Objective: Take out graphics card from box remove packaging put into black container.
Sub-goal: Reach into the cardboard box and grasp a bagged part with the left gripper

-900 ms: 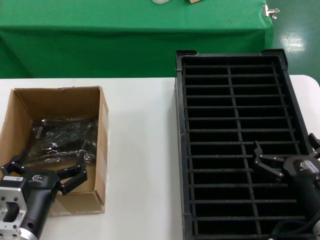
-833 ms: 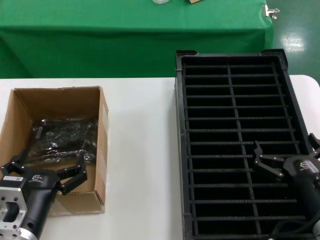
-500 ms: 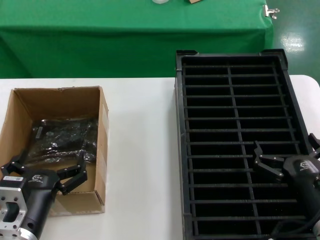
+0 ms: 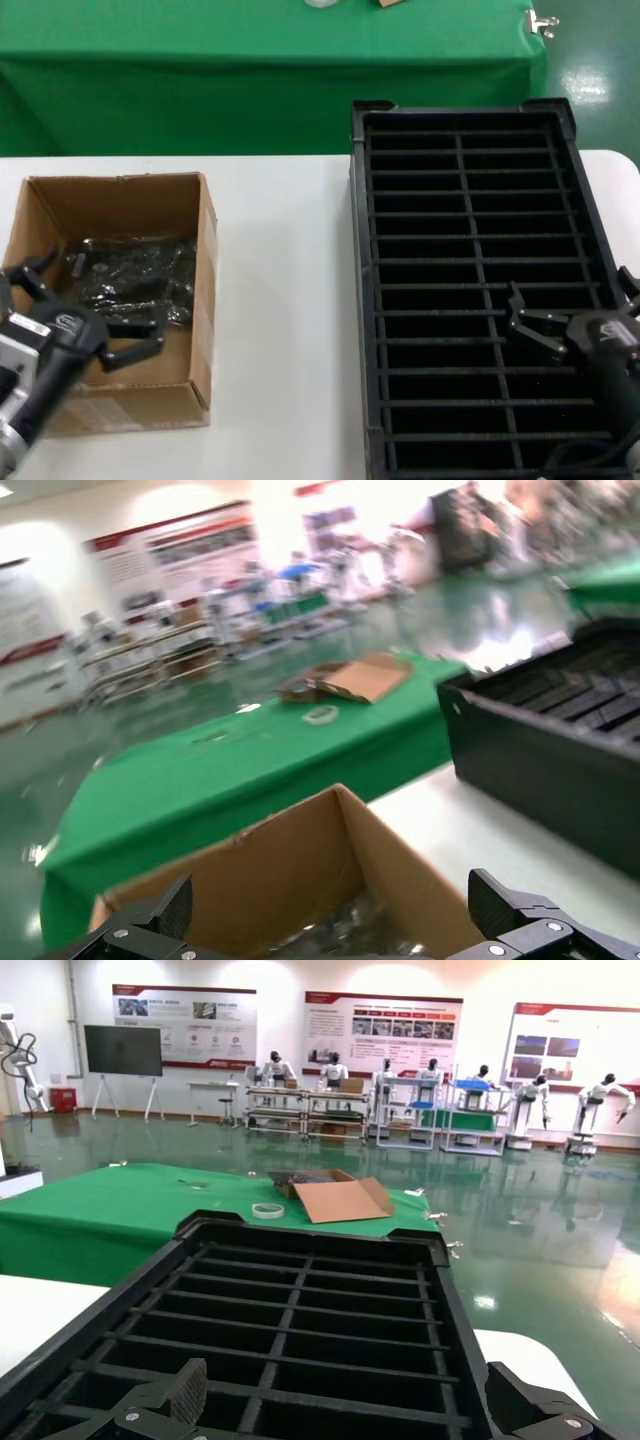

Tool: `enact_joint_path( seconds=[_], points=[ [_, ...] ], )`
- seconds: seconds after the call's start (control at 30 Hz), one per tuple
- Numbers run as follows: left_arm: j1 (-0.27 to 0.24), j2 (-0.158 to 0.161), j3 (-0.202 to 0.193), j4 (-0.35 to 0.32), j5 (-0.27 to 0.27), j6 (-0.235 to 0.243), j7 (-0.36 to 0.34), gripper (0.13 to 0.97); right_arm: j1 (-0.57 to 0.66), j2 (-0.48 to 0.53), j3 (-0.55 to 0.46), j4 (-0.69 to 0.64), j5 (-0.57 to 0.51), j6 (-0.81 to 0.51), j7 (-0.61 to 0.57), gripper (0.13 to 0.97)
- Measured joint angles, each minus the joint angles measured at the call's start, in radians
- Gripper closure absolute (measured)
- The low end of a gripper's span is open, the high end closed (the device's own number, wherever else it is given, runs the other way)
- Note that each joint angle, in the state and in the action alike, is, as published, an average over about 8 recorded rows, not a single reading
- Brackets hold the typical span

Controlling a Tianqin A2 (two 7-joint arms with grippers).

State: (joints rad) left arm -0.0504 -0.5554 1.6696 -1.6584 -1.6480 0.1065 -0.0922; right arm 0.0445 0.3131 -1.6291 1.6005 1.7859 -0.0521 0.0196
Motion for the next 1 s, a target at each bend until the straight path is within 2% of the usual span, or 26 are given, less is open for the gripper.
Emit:
enact_joint_path(
  seconds=[0.1, 0.27, 0.37, 0.47, 0.6, 0.73, 0.87, 1.0],
  points=[
    [-0.036, -0.061, -0.005, 0.014, 0.123, 0.073, -0.061, 0.132, 0.0, 0.0, 0.0, 0.0, 0.0, 0.0, 0.0, 0.129],
    [-0.134, -0.13, -0.001, 0.07, 0.317, 0.212, -0.112, 0.132, 0.0, 0.0, 0.0, 0.0, 0.0, 0.0, 0.0, 0.129],
    [-0.221, -0.158, 0.026, 0.131, 0.397, 0.288, -0.097, 0.132, 0.0, 0.0, 0.0, 0.0, 0.0, 0.0, 0.0, 0.129],
    [-0.316, -0.174, 0.069, 0.208, 0.442, 0.352, -0.051, 0.132, 0.0, 0.0, 0.0, 0.0, 0.0, 0.0, 0.0, 0.129],
    [-0.435, -0.171, 0.141, 0.322, 0.465, 0.427, 0.042, 0.132, 0.0, 0.0, 0.0, 0.0, 0.0, 0.0, 0.0, 0.129],
    [-0.53, -0.147, 0.209, 0.436, 0.474, 0.477, 0.142, 0.132, 0.0, 0.0, 0.0, 0.0, 0.0, 0.0, 0.0, 0.129],
    [-0.6, -0.108, 0.261, 0.547, 0.488, 0.488, 0.229, 0.132, 0.0, 0.0, 0.0, 0.0, 0.0, 0.0, 0.0, 0.129],
    [-0.658, -0.063, 0.299, 0.657, 0.494, 0.479, 0.304, 0.132, 0.0, 0.0, 0.0, 0.0, 0.0, 0.0, 0.0, 0.129]
  ],
)
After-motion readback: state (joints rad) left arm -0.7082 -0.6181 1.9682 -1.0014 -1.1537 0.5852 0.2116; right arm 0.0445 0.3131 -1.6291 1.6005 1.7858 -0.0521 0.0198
